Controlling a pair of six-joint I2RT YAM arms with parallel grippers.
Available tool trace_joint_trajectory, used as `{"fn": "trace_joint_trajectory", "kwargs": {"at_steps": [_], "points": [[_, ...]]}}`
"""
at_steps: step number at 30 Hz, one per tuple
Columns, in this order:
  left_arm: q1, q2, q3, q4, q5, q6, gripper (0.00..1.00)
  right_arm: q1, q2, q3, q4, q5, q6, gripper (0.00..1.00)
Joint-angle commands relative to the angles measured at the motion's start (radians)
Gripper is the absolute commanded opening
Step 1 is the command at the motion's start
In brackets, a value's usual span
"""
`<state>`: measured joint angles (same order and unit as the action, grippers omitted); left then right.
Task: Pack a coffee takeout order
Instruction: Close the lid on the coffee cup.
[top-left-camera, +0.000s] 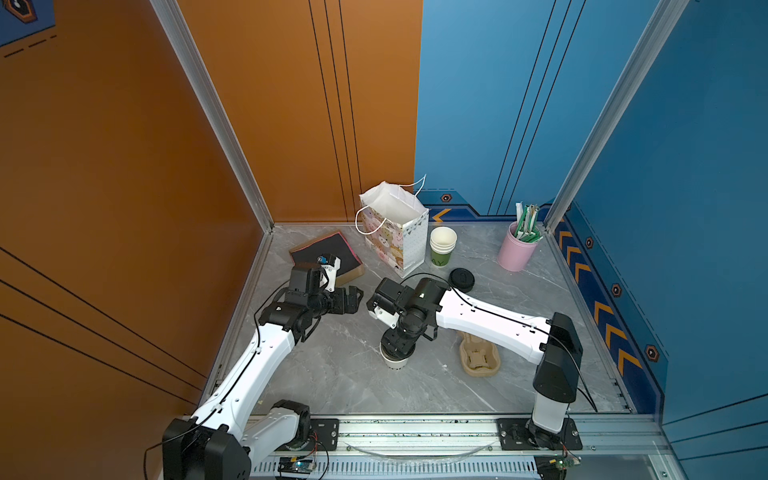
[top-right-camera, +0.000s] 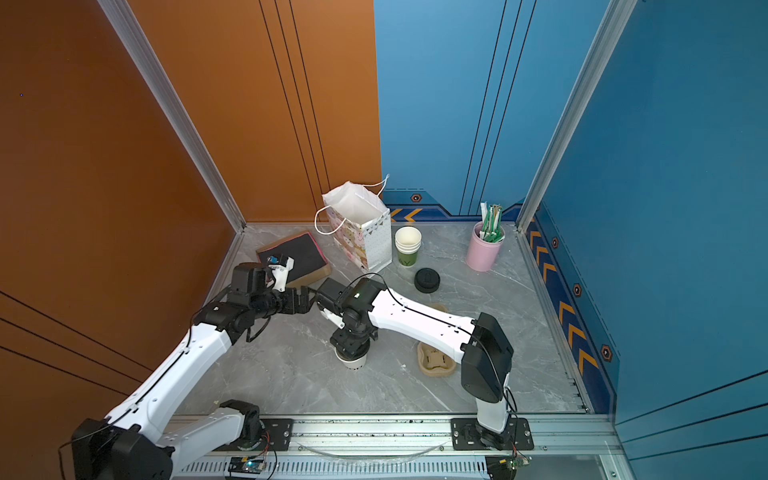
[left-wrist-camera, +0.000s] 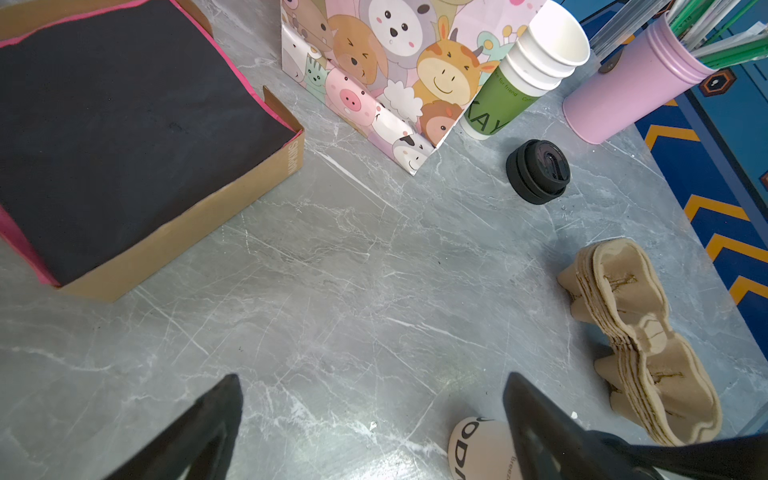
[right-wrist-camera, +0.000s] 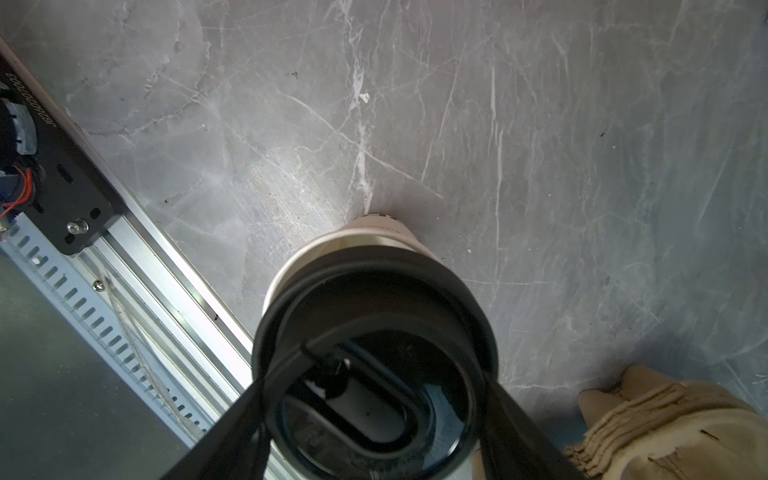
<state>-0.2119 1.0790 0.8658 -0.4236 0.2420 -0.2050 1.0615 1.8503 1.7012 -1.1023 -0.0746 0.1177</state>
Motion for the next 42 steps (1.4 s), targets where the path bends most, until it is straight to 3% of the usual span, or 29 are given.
{"fn": "trace_joint_trajectory", "kwargs": {"at_steps": [1,30,42], "points": [[-0.005,-0.018,-0.011,-0.019,-0.012,0.018,0.98,0.009,0.023,0.029,-0.04,0.022,-0.022,0.73],[-0.006,-0.022,-0.013,-0.02,-0.013,0.017,0.98,0.03,0.064,0.022,-0.074,0.033,-0.02,0.73],[-0.006,-0.023,-0.013,-0.02,-0.015,0.018,0.98,0.01,0.084,0.008,-0.074,-0.023,-0.006,0.73]]}}
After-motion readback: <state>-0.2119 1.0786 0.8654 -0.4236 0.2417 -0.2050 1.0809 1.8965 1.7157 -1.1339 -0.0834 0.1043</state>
